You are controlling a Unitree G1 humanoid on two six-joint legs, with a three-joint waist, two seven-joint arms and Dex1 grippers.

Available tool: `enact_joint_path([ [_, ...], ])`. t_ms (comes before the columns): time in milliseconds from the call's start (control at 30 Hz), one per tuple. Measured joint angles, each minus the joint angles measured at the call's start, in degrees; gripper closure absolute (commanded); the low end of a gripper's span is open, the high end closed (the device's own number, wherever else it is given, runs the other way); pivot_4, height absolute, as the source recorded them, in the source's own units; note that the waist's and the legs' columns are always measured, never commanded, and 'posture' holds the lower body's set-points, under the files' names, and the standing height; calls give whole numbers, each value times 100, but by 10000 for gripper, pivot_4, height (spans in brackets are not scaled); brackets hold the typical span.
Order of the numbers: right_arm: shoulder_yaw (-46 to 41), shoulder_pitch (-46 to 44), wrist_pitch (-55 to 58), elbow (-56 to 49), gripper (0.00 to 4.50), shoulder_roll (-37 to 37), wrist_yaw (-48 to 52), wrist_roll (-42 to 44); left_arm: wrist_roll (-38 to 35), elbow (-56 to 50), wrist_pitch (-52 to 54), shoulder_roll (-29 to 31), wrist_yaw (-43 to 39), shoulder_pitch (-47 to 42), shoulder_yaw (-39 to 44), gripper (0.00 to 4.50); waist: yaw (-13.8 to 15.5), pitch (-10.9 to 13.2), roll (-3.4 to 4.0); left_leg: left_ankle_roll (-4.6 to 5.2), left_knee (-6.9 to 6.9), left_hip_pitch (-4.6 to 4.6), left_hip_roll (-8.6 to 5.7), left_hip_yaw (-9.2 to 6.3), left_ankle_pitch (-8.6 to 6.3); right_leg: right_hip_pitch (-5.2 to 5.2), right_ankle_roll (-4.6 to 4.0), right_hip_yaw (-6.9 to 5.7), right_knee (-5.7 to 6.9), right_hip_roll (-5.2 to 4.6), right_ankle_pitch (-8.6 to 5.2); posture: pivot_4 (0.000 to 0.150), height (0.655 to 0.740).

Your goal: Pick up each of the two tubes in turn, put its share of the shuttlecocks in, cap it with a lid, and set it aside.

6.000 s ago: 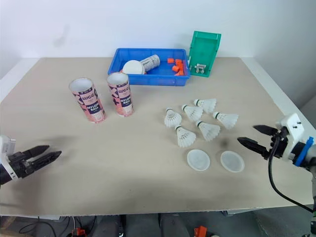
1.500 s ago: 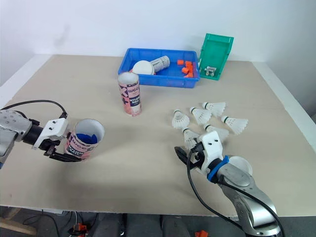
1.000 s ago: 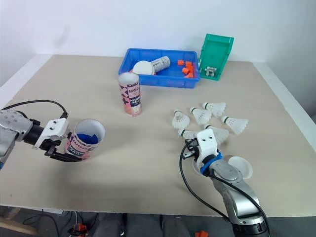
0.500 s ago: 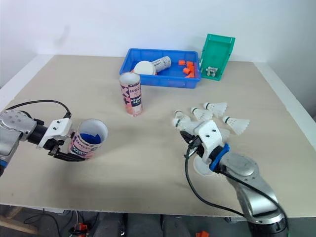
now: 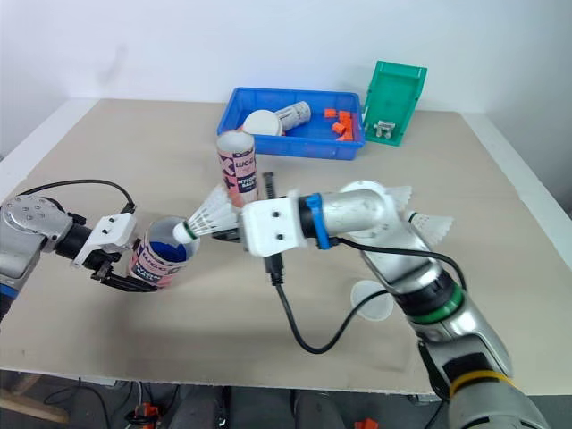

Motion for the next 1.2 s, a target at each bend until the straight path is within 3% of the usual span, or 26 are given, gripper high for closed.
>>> enact_joint_path([
  [200, 283, -580, -787, 1038, 44542, 437, 463, -434, 64, 2, 100, -36, -17, -59, -31, 15055, 22, 0, 2, 2, -1, 2, 3, -2, 0, -2, -1, -3, 11, 5, 1, 1500, 7038],
  [233, 340, -643, -838, 1116, 39748, 490, 509, -486, 70, 2, 104, -40, -17, -64, -32, 15055, 22, 0, 2, 2, -1, 3, 3, -2, 1, -2, -2, -3, 11, 4, 2, 1500, 7038],
  [300, 389, -706, -857, 1218, 35124, 623, 587, -524, 71, 0, 117, -46, -13, -64, -30, 15055, 23, 0, 2, 2, 1, 3, 3, -1, 1, 0, -2, -3, 11, 4, 2, 1500, 7038],
  [367, 384, -784, -773, 1276, 26454, 731, 660, -483, 73, -22, 160, -47, -11, -63, -30, 15055, 24, 0, 2, 3, 1, 3, 2, 0, 1, 0, -2, -3, 11, 2, 3, 1500, 7038],
  [433, 268, -889, -448, 1245, 19834, 760, 806, -192, 71, -27, 181, -49, -11, -63, -28, 15055, 29, 0, 2, 3, 1, 3, 3, -1, 1, 1, -3, -3, 10, 2, 3, 1500, 7038],
  [467, -12, -893, 3, 1127, 14261, 744, 975, 311, 66, -29, 189, -62, -5, -62, -23, 15055, 47, 0, 2, 3, 1, 3, 3, -2, 1, 1, -3, -4, 10, 2, 2, 1500, 7038],
  [633, -732, -730, 901, 565, 14261, 323, 1287, 1386, 67, -40, 215, -83, 10, -54, -7, 15055, 69, -1, 1, 3, 0, 3, 3, -2, 1, 3, -4, -4, 10, 0, 0, 1500, 7038],
  [767, -1565, 348, 1526, 141, 14261, -205, 716, 1668, 66, -117, 235, -91, 60, 42, 78, 15055, 79, -3, -2, 2, 0, 6, 3, 2, 1, 2, -5, -5, 10, -2, -1, 1500, 7038],
  [900, -2184, 1845, 2059, -436, 14261, -304, -595, 1472, 51, -254, 307, -60, 81, 216, 222, 15055, 72, -5, 3, 1, -9, 5, 4, 8, -1, -7, -7, -2, 10, 0, -6, 1500, 7038],
  [1033, -2663, 3154, 2824, -1391, 14261, 229, -2357, 1092, 40, -334, 329, -13, 83, 331, 298, 15055, 63, -13, 13, 1, -25, 6, 5, 9, -3, -12, -7, 1, 11, 4, -11, 1500, 7038],
  [1200, -2606, 3694, 3578, -1970, 14261, 788, -3981, 428, 44, -319, 333, -18, 89, 329, 278, 15055, 37, -20, 21, 1, -10, 7, 4, 16, -3, -10, -2, 8, 10, 2, -5, 1500, 7038],
])
